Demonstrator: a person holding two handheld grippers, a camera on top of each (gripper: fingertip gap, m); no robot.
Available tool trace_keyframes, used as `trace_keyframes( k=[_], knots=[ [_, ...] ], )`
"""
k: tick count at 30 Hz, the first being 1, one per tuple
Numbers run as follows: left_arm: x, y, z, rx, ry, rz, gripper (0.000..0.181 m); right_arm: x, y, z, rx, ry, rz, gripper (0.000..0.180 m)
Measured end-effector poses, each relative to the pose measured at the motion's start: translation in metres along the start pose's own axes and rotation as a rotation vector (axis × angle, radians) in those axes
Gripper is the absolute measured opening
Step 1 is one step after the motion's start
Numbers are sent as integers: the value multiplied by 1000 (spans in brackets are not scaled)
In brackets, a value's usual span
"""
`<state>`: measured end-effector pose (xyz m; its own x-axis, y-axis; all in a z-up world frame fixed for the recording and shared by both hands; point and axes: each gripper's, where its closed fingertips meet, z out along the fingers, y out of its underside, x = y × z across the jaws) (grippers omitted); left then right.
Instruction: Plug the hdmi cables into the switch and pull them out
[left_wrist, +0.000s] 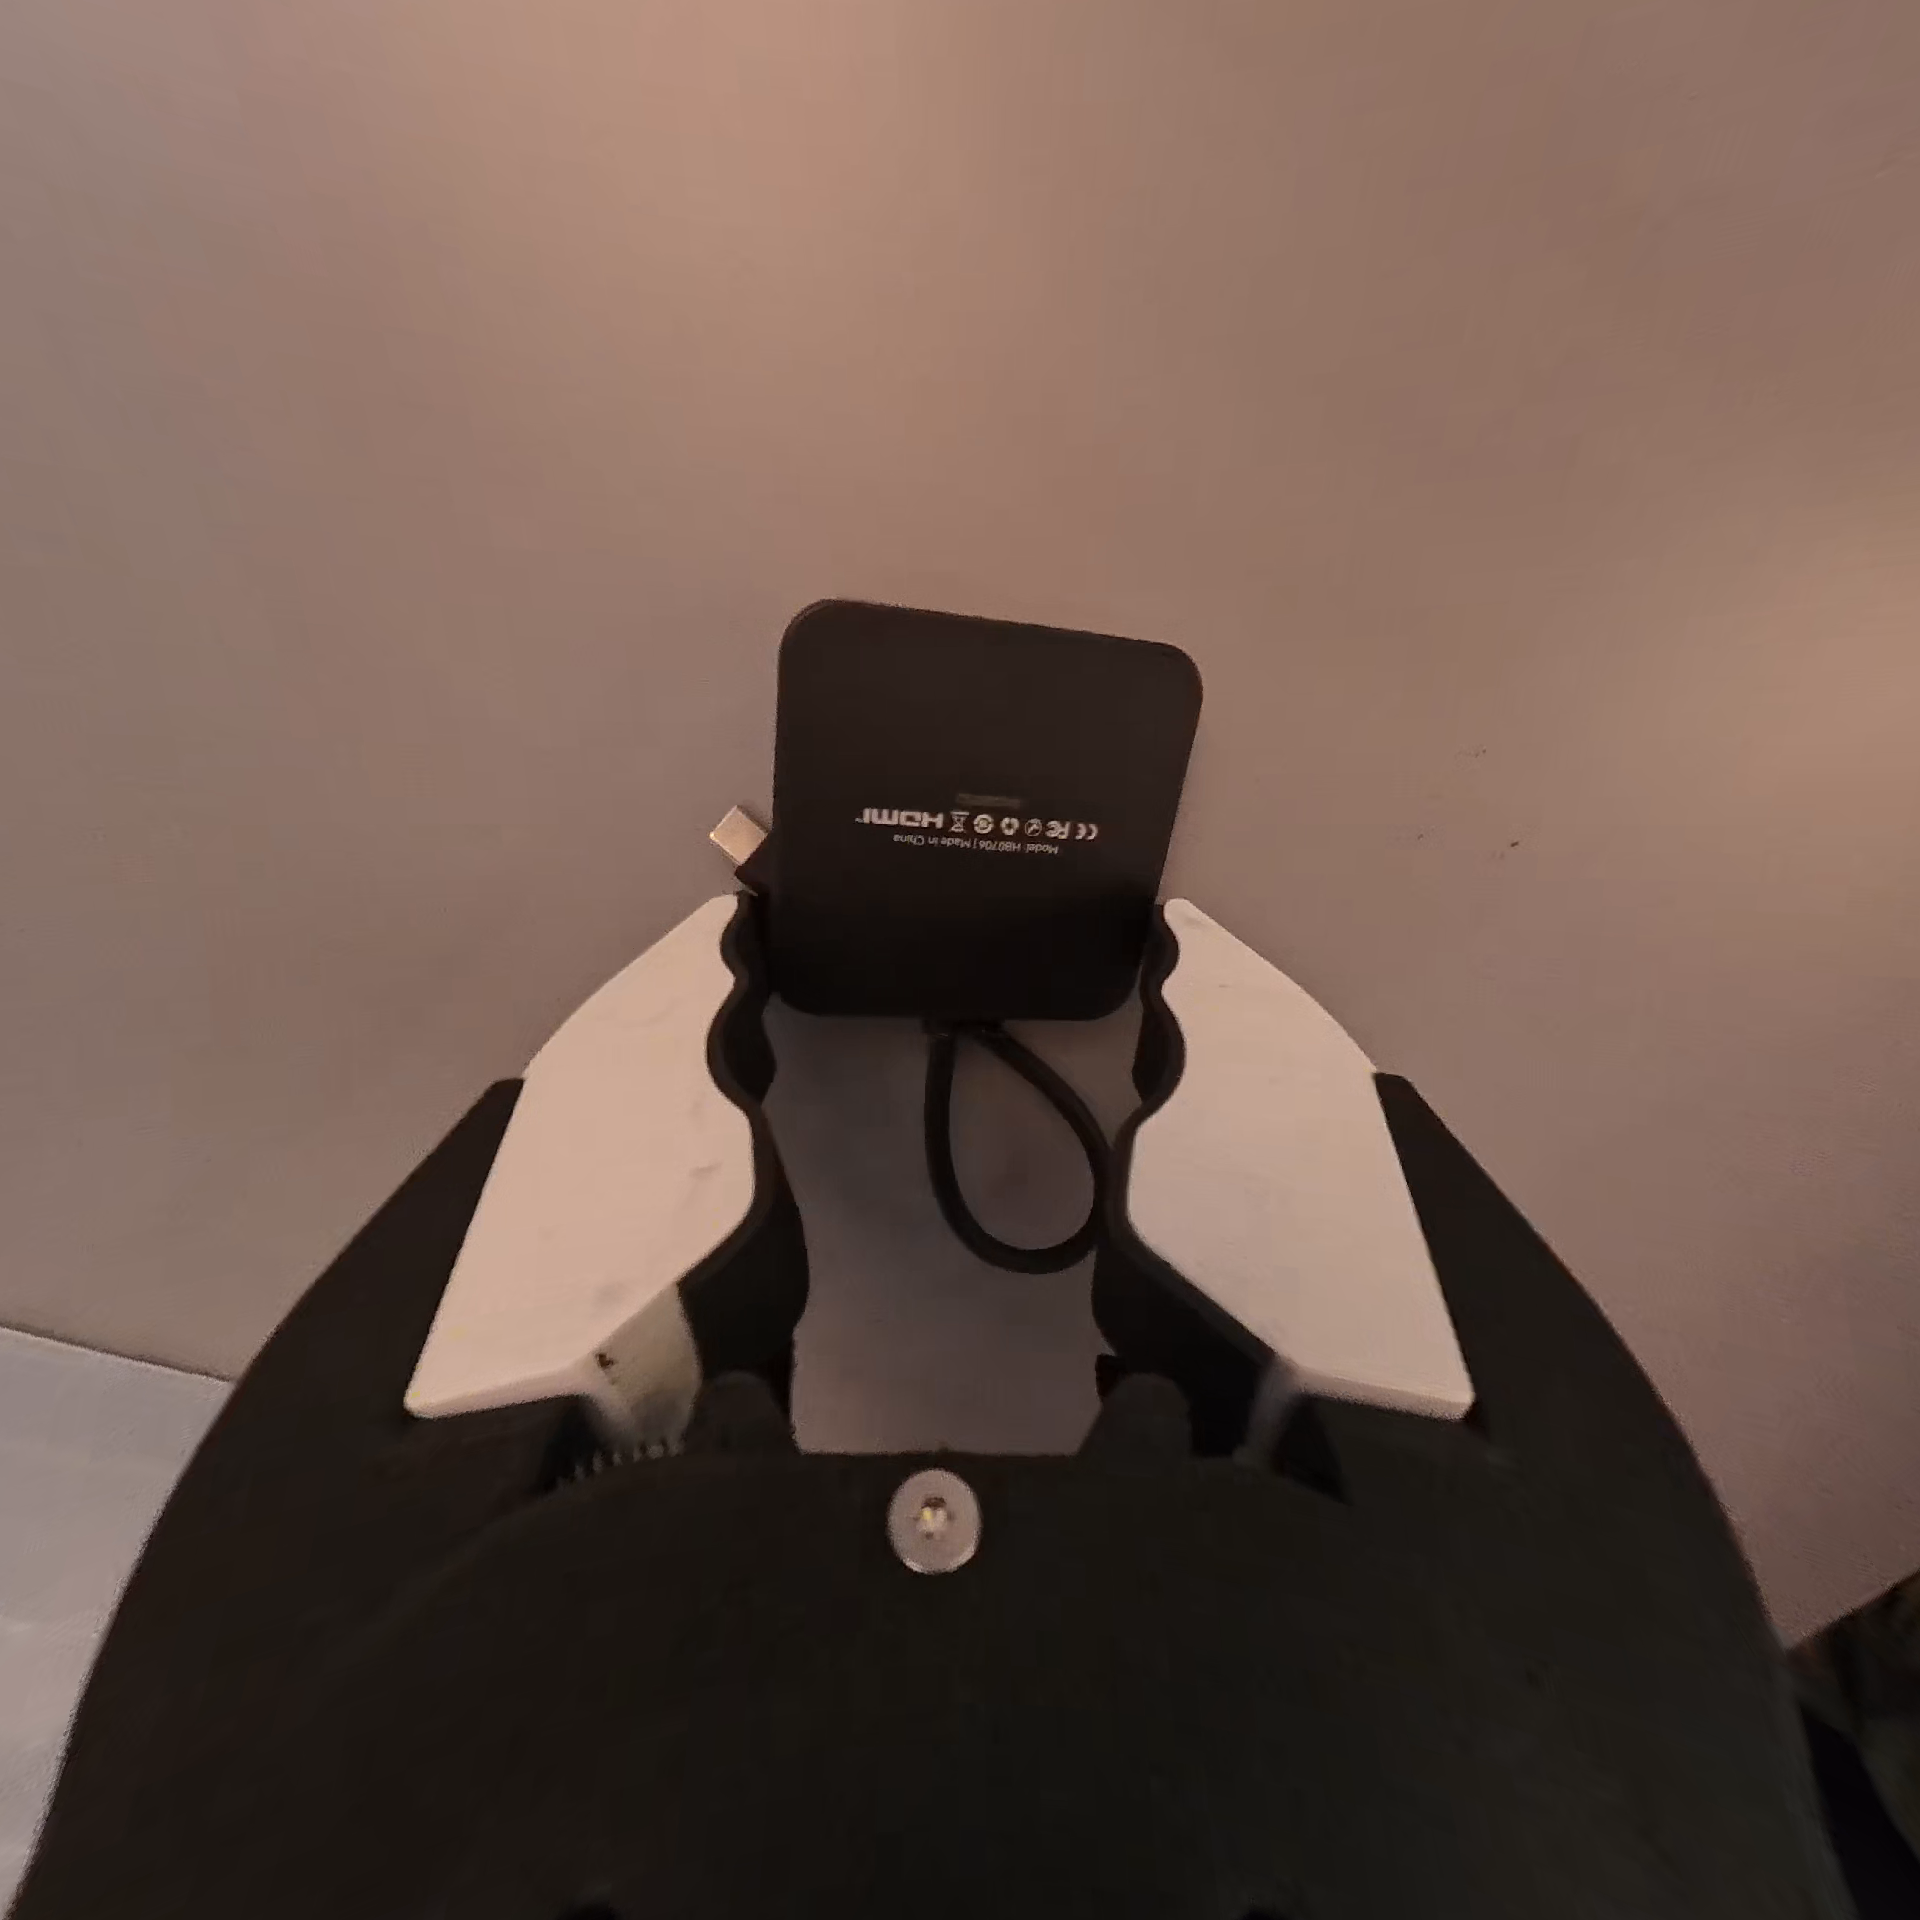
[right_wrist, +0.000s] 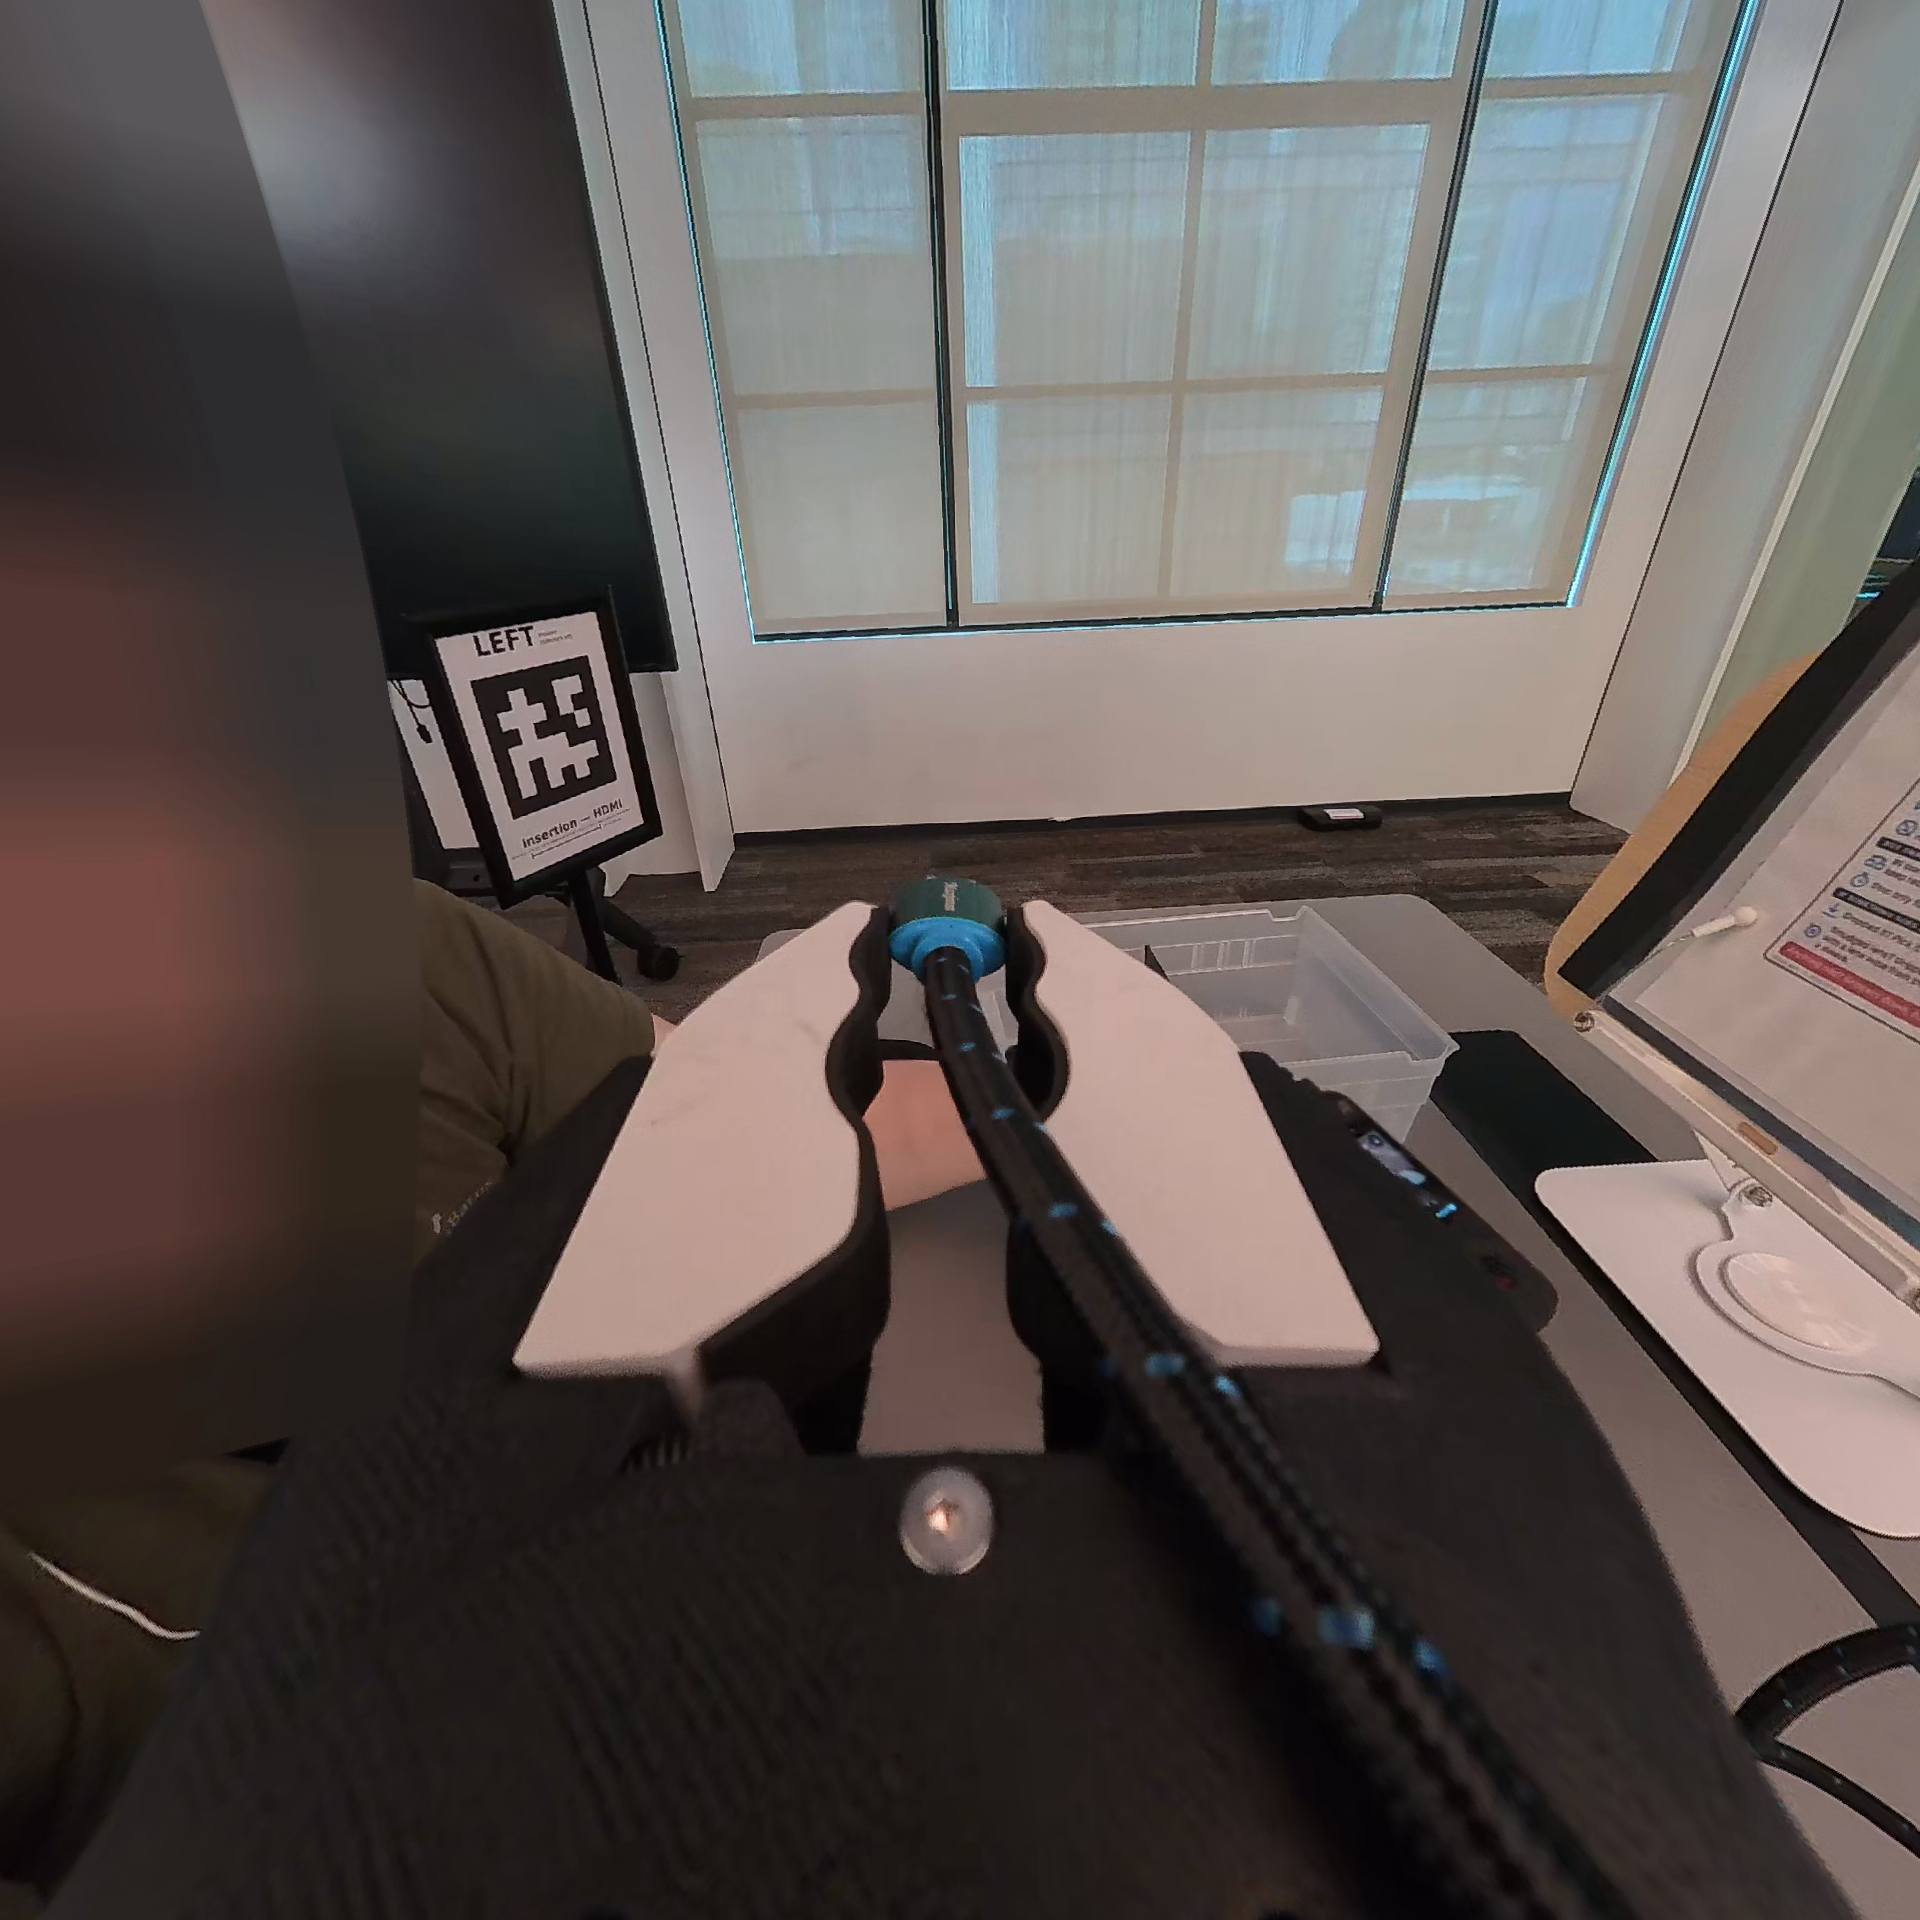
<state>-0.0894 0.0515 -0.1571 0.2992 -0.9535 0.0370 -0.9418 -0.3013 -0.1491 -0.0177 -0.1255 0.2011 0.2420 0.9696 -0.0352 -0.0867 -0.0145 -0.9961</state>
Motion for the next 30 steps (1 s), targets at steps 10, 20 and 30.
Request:
trace_keyframes(
  k=[10, 20, 30],
  knots=[
    [27, -41, -111, 527, 363, -105, 68, 28, 9, 9, -57, 191, -160, 21],
    [51, -35, -251, 1061, 451, -43, 68, 43, 26, 58, -234, 554, -919, 22],
    [81, -25, -281, 1123, 451, 26, 68, 41, 30, 70, -218, 587, -1101, 21]
  ],
)
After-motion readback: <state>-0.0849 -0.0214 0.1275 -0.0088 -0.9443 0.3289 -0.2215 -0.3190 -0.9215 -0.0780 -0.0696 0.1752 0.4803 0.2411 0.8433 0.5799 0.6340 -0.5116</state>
